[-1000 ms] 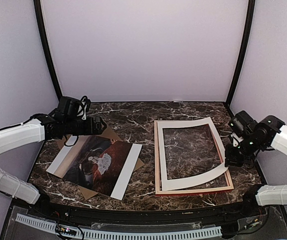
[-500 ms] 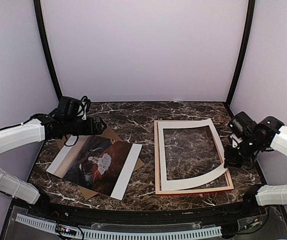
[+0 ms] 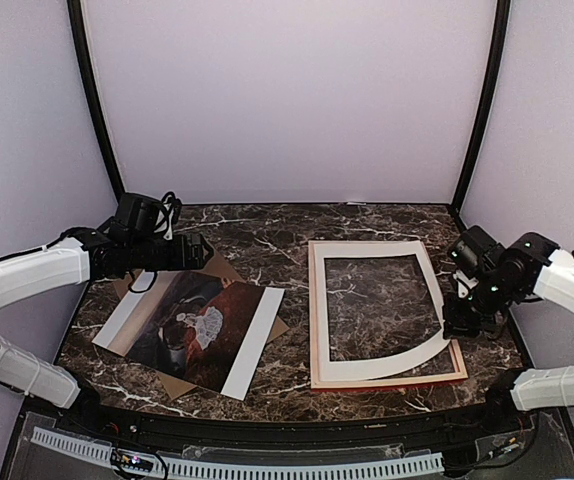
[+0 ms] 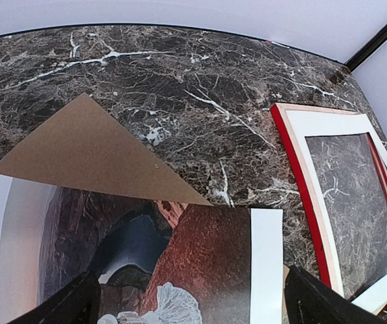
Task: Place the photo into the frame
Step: Pass from the right arm to the left
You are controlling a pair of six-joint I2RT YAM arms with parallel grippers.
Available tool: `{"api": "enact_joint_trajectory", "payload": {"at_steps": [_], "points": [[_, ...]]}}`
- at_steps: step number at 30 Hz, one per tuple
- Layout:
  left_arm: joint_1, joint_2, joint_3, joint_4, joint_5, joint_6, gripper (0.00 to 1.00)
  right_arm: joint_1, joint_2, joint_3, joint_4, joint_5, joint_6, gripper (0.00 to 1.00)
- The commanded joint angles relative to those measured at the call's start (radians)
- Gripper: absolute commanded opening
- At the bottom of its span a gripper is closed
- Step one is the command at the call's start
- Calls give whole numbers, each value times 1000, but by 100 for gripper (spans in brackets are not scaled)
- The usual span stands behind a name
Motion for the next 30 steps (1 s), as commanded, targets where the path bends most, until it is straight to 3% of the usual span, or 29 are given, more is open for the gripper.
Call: {"api": "enact_joint_trajectory", "payload": {"at_steps": [1,19,30], "points": [[-4,-7,23,-4,0,4,98,10,19,-19,14,7,0,3],[-4,-13,26,-13,-9,7,98,6,64,-40,109,51,-13,30],[-4,-17,30,-15,-12,5,98,-64,75,-55,138,96,-51,42]]}}
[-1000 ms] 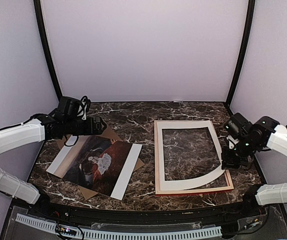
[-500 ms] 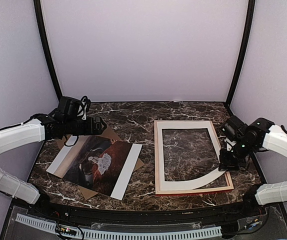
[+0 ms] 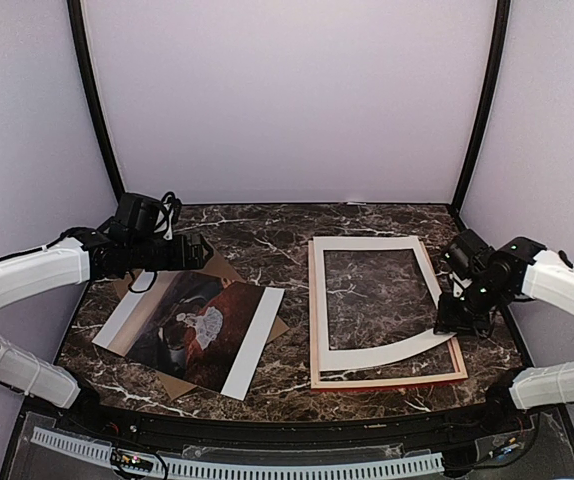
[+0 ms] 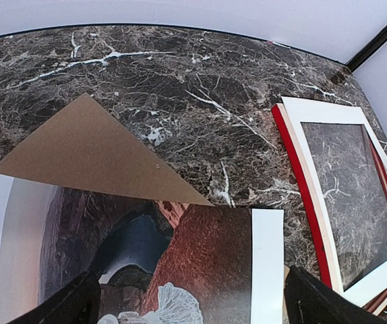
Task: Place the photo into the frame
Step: Pass from the right arm to the left
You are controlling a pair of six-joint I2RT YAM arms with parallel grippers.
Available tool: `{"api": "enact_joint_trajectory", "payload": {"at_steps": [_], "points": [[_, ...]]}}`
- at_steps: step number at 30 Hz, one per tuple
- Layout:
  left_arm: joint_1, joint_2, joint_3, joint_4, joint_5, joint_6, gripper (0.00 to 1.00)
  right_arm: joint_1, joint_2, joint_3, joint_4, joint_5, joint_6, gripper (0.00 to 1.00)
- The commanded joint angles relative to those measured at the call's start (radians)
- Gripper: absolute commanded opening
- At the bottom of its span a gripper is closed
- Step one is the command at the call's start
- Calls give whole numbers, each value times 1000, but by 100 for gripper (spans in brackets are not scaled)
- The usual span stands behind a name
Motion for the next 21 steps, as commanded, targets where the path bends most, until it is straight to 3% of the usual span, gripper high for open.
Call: {"api": "enact_joint_trajectory", "payload": {"at_steps": [1,4,10,15,21], "points": [[-4,-16,30,-14,-6,4,98,-17,10,4,23,26,-24,43],[-4,-16,28,-15,-9,5,98,-18,11,4,21,19,-34,42],[-4,-12,27,-12,-7,4,98,-18,10,-5,14,32,-36,32],[-17,18,28,5,15,9,98,-20,1,3,29,43,-35,14],[-80,75,19,92,109,-9,98,-21,-2,60,90,-16,-39,0]]}}
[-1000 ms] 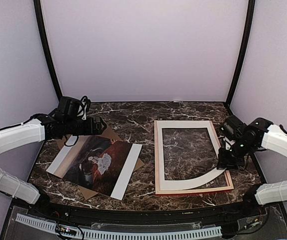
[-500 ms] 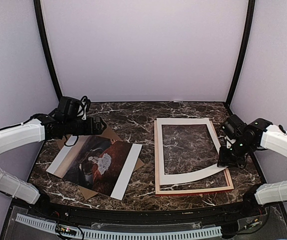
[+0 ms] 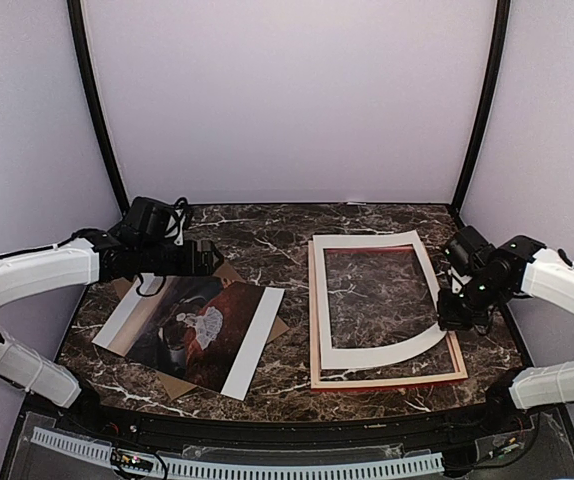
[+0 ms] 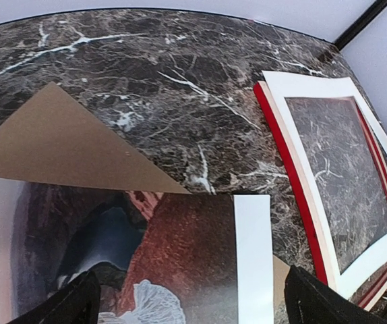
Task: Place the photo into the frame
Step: Pass from the right arm to the left
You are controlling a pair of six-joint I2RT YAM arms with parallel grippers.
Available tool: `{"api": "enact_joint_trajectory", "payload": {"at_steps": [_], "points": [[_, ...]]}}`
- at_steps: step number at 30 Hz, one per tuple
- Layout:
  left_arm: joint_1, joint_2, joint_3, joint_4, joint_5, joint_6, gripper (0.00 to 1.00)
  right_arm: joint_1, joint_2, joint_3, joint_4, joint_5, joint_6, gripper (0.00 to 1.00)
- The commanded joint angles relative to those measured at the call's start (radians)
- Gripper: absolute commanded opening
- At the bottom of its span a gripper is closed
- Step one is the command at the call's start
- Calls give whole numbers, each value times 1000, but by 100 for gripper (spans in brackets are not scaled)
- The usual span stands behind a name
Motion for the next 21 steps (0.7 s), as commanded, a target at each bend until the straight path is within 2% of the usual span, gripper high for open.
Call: {"api": "enact_joint_trajectory", "payload": {"at_steps": [1,14,21], "points": [[-52,49,20,82,90,-17,98,-5,-13,71,65,-42,-1,0],[-211,252,63,366,319,-121,98,-12,-25,319,150,-247,3,0],[-275,351,92,475,369,-191,98,-14,-5,410,200,-327,16,0]]}}
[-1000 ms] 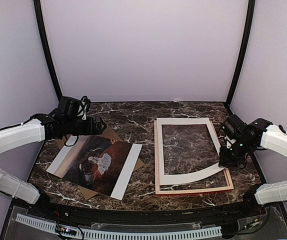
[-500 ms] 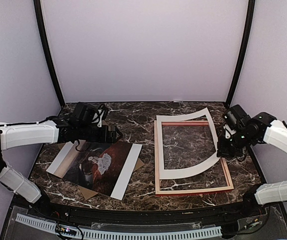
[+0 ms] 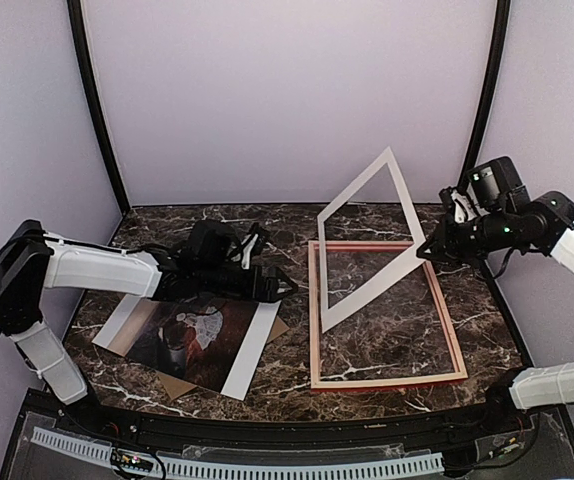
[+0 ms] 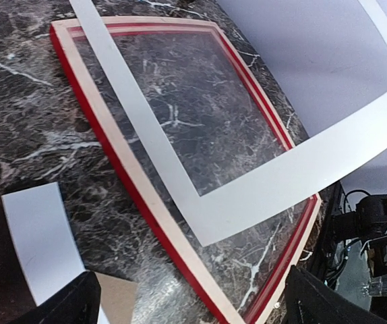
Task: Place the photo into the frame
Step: Pass from the right arm to the left
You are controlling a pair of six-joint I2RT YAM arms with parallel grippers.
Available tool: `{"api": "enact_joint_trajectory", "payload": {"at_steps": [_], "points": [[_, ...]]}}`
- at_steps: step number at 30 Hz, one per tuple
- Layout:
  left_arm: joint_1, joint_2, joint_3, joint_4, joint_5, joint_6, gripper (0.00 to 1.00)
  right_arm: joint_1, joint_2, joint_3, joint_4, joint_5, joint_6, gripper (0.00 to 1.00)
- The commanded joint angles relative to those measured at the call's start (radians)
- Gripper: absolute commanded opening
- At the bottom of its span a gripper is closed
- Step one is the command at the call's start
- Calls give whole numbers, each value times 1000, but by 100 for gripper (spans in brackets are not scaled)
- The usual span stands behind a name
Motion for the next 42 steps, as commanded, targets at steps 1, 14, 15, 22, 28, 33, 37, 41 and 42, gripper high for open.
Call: {"api": "enact_joint_trajectory", "payload": {"at_steps": [1,14,15,22,28,33,37,41,42], "points": [[-33,48,34,124,71,-62,98,-7,12,64,78,-83,19,0],[-204,69,108,191,-17,232,99,-9,67,114,94,-150,9,0],[-213,77,119,174,-19,296,98,-8,67,111,92,-153,7,0],[-252,181,266,48,-25,592,99,-8,53,83,81,-176,12,0],[-253,247,326,33,-66,763,99,-10,51,82,63,-188,5,0],[-253,299,368,19,-99,804,99,-9,52,79,55,-193,-4,0],[-253,333,370,31,-128,811,98,-8,50,75,49,-195,-10,0],[-253,354,366,47,-172,826,93,-9,51,70,45,-195,-13,0],[-253,356,366,49,-182,830,92,-9,51,70,43,-192,-16,0]]}}
